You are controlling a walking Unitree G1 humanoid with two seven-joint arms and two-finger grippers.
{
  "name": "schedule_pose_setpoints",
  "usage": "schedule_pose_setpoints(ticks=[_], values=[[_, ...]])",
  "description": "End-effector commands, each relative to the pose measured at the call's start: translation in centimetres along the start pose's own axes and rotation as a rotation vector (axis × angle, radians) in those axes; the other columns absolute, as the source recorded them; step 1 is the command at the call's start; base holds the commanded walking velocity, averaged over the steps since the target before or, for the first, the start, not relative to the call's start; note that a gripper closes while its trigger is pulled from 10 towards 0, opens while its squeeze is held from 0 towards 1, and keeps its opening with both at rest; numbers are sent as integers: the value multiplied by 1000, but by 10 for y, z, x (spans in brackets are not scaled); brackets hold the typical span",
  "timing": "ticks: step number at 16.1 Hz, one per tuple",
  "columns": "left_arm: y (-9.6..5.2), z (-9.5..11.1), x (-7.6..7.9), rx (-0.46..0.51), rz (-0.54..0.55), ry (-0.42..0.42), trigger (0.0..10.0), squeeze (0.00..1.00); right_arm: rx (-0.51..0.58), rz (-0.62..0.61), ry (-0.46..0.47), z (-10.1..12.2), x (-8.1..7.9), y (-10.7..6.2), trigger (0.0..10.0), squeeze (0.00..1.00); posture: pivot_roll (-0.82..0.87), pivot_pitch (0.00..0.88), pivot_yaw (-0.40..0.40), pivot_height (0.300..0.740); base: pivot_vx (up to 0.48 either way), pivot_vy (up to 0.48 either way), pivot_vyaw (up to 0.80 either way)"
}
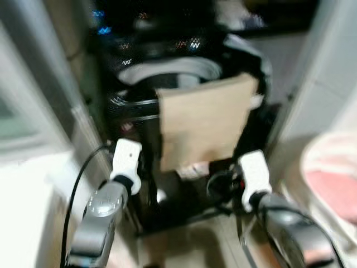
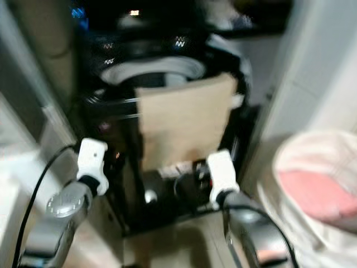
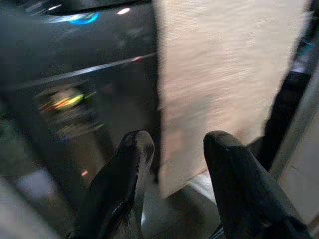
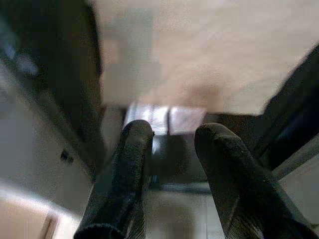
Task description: Clothes washing
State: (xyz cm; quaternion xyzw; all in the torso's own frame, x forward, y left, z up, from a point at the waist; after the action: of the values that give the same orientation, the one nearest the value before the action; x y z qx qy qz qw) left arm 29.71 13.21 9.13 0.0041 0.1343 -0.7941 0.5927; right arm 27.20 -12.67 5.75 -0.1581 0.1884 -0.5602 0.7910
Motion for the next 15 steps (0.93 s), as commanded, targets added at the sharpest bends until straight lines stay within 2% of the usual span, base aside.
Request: schedule_pose_setpoints(ticks=[1, 4, 6, 7, 10, 11, 12, 13, 14, 15], values=[[-4, -5, 1, -20, 20, 13, 10000, 0, 7, -5, 0, 2, 3, 1, 10000, 0, -18, 0, 23, 740, 0, -480, 800], [-8, -12, 3, -49, 37, 2, 10000, 0, -2, 27, -43, 2, 2, 3, 10000, 0, -13, 0, 7, 740, 0, -480, 800], [-8, -14, 3, -57, 46, -9, 10000, 0, -15, 57, -66, 0, 0, 5, 10000, 0, -7, 0, 2, 740, 0, -480, 0], [-9, -16, 2, -64, 52, -19, 10000, 0, -19, 57, -34, -1, 0, 7, 10000, 0, -1, 0, -3, 740, 0, -480, 0], [-15, -24, -7, -90, 101, -17, 10000, 0, -77, 130, -53, -12, -6, 12, 10000, 0, 16, 0, -11, 740, 0, -480, 0], [-18, -27, -14, -108, 135, -28, 10000, 0, -108, 144, -50, -20, -7, 16, 10000, 0, 22, 0, -15, 740, 0, 0, 0], [-19, -30, -24, -139, 174, 3, 10000, 0, -133, 134, -47, -28, -7, 21, 10000, 0, 38, 0, -26, 740, 0, 0, 0], [-21, -37, -44, -188, 248, 8, 10000, 0, -192, 81, -31, -45, -1, 26, 10000, 0, 51, 0, -33, 740, 0, 0, 0], [-23, -52, -56, -276, 290, -12, 10000, 0, -243, 27, 5, -62, 4, 30, 10000, 0, 63, 0, -36, 740, 0, 0, 0], [-23, -63, -57, -335, 275, -19, 10000, 0, -287, -5, 38, -74, 8, 31, 10000, 0, 70, 0, -38, 740, 0, 0, 0]])
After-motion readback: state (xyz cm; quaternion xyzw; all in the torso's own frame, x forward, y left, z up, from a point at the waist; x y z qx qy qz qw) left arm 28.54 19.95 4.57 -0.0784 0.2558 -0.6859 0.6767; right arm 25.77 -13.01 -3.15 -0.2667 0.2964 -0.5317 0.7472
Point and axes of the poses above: a point about 5 cm out from each wrist's last joint towards the gripper, its own y axis pointing out of the wrist towards the gripper, its own z axis along the axis of the wrist's last joint, x = y × z, the point moved 4 cm from there along y, pointing out of the wrist towards the gripper, and after that the axes turned 7 degrees about y, right-handed, at the moved point
